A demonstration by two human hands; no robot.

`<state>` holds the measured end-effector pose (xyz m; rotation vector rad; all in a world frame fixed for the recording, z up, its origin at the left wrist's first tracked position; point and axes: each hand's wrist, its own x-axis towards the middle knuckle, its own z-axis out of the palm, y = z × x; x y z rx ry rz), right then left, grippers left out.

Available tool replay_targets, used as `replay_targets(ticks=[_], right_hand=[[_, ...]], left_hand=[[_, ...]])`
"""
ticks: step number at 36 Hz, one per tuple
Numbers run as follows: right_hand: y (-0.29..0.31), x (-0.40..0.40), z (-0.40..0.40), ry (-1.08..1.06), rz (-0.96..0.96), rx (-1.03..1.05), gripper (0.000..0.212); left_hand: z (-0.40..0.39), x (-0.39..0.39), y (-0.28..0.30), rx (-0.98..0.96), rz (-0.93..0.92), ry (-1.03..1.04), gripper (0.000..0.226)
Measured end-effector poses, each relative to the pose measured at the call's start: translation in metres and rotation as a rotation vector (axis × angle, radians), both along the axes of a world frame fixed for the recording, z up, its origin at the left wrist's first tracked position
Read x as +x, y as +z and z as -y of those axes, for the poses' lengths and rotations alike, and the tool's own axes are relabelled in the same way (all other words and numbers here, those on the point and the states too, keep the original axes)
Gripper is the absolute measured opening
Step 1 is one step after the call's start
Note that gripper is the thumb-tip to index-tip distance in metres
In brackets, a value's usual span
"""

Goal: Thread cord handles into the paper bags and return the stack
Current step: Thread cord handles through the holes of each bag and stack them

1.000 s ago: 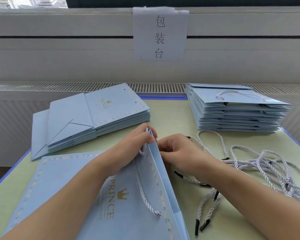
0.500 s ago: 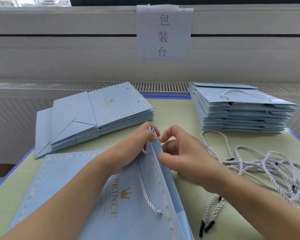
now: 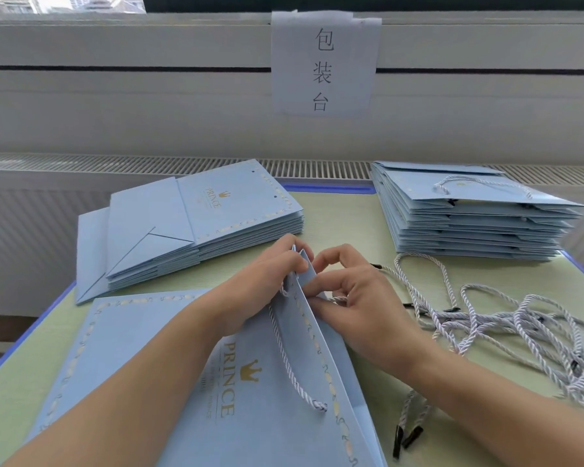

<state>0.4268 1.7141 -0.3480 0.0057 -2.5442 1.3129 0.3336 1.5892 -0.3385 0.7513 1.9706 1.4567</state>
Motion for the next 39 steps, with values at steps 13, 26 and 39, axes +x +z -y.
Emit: replay_targets(ticks=[13, 26, 39], right_hand=[[0.012, -0.002, -0.020, 0.214, 0.025, 0.107, 0.014], [0.015, -0.001, -0.032, 0.173, 0.212, -0.120, 0.017], [0.034, -0.001, -0.067, 0.153, 0.414, -0.263, 0.006]], left_hand=[[-0.001, 0.000, 0.000, -0.001, -0.007, -0.022, 0.026], [-0.001, -0.002, -0.002, 0.030, 0.029, -0.005, 0.021], [-0.001, -0.001, -0.001, 0.011, 0.036, -0.005, 0.026]])
